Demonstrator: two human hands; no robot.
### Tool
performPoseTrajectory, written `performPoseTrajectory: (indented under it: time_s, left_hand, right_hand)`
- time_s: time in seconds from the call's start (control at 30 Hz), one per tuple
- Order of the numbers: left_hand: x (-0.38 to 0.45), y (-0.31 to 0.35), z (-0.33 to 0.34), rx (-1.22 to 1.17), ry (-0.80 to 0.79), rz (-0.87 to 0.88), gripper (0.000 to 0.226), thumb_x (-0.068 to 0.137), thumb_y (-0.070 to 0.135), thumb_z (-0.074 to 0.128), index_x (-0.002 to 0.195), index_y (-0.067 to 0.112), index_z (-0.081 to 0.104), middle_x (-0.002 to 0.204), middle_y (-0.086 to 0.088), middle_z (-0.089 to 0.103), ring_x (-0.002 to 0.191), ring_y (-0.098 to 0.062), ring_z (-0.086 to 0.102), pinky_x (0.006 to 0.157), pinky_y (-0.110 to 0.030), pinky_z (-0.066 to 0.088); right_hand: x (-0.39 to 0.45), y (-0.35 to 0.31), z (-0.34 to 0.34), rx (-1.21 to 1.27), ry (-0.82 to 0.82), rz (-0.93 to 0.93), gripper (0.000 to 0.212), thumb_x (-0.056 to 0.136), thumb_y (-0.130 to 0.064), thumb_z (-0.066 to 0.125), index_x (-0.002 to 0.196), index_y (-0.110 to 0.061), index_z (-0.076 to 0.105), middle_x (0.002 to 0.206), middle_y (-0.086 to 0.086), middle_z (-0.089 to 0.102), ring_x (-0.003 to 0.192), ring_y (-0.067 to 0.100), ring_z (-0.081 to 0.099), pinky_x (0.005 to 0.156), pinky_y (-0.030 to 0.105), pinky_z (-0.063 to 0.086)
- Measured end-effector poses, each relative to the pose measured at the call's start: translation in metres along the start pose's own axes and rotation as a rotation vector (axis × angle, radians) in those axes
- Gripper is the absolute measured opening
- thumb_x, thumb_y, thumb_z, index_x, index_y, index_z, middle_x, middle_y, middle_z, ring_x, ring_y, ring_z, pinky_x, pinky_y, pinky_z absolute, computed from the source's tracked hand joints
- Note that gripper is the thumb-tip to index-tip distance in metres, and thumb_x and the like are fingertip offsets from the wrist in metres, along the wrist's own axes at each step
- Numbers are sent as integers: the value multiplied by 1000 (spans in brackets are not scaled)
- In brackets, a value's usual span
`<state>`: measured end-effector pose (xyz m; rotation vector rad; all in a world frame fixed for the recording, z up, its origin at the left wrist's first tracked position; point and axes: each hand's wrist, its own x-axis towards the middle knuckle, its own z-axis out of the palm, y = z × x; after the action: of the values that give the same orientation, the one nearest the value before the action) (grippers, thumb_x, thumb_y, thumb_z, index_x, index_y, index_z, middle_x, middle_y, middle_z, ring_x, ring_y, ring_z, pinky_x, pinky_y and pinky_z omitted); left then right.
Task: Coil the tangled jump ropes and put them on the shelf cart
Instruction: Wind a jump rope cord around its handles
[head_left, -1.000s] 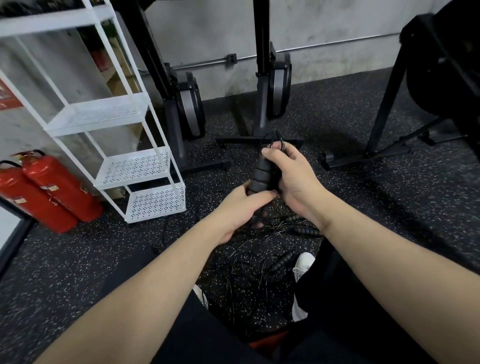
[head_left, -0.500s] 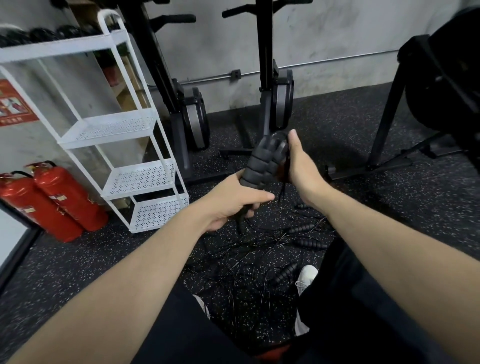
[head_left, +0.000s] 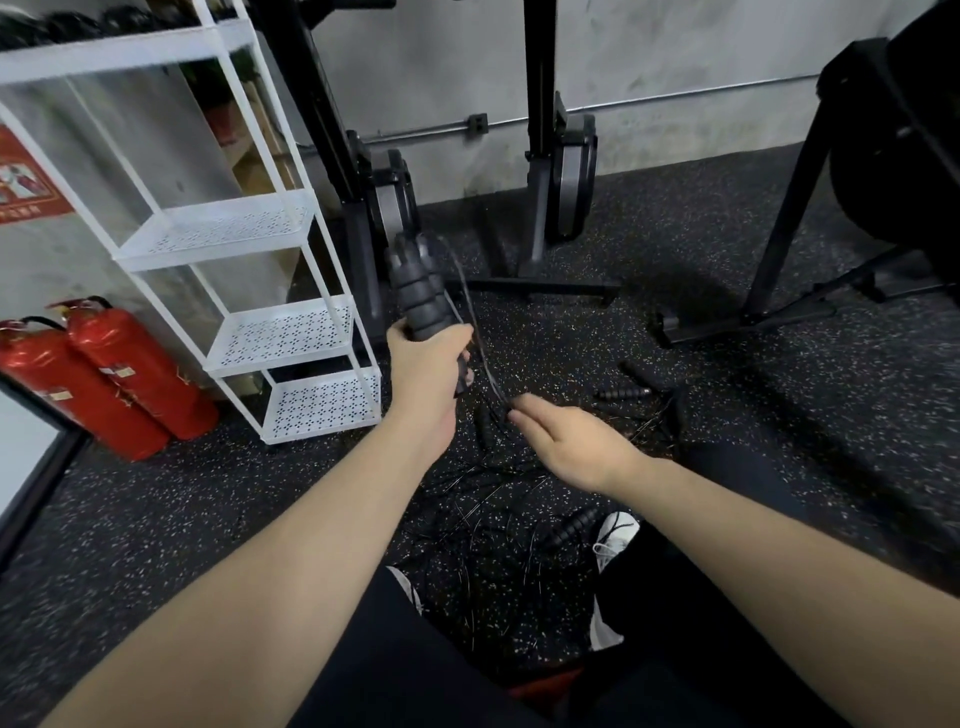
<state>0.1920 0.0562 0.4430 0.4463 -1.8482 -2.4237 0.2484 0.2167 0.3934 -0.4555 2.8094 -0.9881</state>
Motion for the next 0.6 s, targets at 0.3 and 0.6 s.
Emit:
performPoseTrajectory:
  time_s: [0.3,0.6]
  left_hand:
    - [7,-45,-11,326,14,-94,43,82,-3,64,120,15,53,94,-7,59,72,-21,54,68,-36,51]
    - [4,-42,-29,1407,-423,296,47,94,23,65,137,27,46,112,-7,70,93,-30,64,70,-32,42]
  right_hand:
    - [-3,-45,-32,-629,-253,-285,33,107,-42,39,118,-19,61,103,8,71,94,32,66,83,37,49]
    - [22,-70,-98,-721,-391,-257,23,97,-49,59,111,-35,70,81,-19,58,86,13,59,74,28,45]
